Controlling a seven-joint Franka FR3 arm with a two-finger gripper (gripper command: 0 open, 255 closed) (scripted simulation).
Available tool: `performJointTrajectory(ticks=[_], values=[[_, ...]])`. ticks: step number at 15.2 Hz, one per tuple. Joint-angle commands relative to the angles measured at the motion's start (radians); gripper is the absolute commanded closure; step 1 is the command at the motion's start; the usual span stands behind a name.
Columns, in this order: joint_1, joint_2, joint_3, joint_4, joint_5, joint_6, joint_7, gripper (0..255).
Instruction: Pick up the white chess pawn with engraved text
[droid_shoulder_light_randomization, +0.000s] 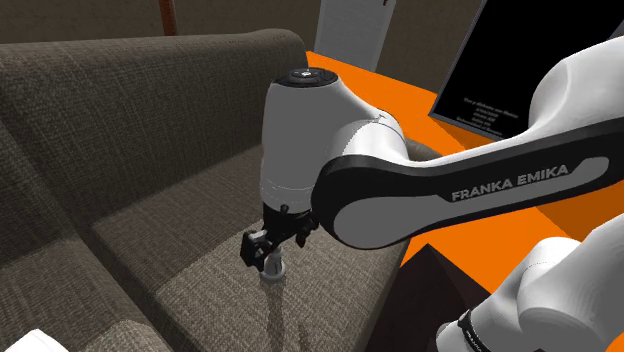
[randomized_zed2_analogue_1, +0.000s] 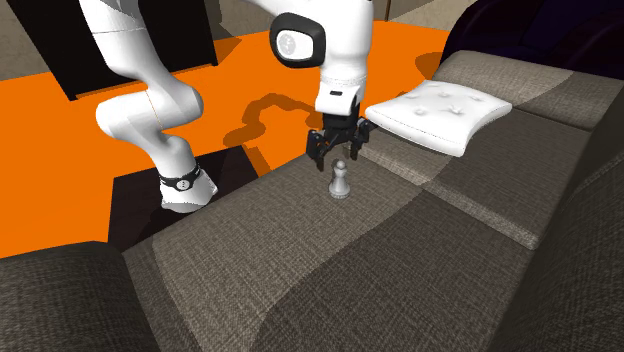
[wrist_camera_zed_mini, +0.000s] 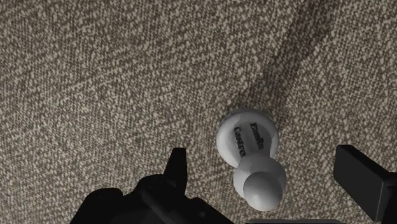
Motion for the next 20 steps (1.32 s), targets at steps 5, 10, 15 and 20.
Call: performJointTrajectory(ticks=[5, 10, 15, 20], values=[[-0.001, 0.035, 0.01, -0.033, -0.021, 0.063, 0.019, 0], [0.0, 0.033, 0.01, -0.037, -0.02, 0.065, 0.019, 255], [-0.001, 0.036, 0.01, -0.033, -0.021, 0.063, 0.019, 255], [0.0, 0.003, 0.001, 0.008, -0.002, -0.005, 0.003, 255]])
